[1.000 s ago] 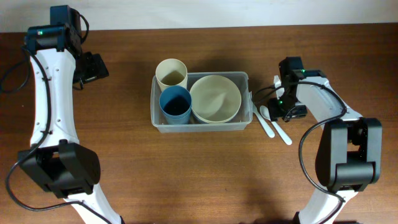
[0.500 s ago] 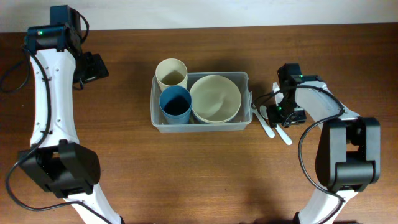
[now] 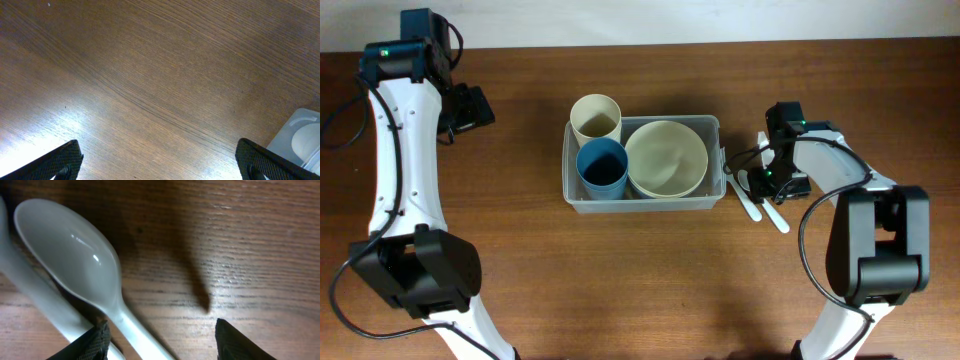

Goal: Pack container
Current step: 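Lower the right gripper over the white spoon's bowl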

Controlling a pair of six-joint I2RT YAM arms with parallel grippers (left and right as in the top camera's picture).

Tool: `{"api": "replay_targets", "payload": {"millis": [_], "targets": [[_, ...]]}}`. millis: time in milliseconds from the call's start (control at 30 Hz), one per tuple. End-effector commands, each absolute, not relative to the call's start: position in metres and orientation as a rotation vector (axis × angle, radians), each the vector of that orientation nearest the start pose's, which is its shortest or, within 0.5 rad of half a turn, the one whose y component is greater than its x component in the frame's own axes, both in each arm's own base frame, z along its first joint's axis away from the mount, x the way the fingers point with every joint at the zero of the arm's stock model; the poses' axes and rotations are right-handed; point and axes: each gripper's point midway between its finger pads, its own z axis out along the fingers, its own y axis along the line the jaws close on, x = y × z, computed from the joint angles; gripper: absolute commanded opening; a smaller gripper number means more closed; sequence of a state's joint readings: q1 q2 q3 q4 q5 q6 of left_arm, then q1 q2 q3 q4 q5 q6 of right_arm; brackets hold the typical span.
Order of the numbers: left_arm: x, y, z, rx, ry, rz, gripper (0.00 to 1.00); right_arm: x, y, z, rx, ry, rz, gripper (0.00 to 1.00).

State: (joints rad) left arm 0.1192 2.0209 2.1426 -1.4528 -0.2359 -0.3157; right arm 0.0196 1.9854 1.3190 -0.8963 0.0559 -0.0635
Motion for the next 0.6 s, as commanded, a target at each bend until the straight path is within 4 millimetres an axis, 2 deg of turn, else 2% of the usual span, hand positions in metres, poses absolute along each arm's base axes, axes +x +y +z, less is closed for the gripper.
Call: {"api": "replay_targets", "payload": {"millis": [0, 167, 300, 433, 567], "targets": [[0.421, 0.092, 0.202, -0.681, 2.792, 0.299, 1.00, 0.354, -0.001, -0.004, -0.131, 3.150, -0.070, 0.62], [0.421, 0.092, 0.202, -0.681, 2.792, 0.299, 1.00, 0.359, -0.001, -0.004, -0.129, 3.132, -0.071, 0.61], [0.421, 0.092, 0.202, -0.681, 2.792, 0.299, 1.00, 0.362, -0.001, -0.004, -0.127, 3.117, -0.071, 0.47], [0.421, 0.092, 0.202, -0.681, 2.792, 0.299, 1.00, 0.365, -0.001, -0.004, -0.117, 3.105, -0.071, 0.46], [0.421, 0.092, 0.202, -0.681, 2.792, 0.299, 1.00, 0.369, -0.001, -0.003, -0.095, 3.091, -0.071, 0.38]]}}
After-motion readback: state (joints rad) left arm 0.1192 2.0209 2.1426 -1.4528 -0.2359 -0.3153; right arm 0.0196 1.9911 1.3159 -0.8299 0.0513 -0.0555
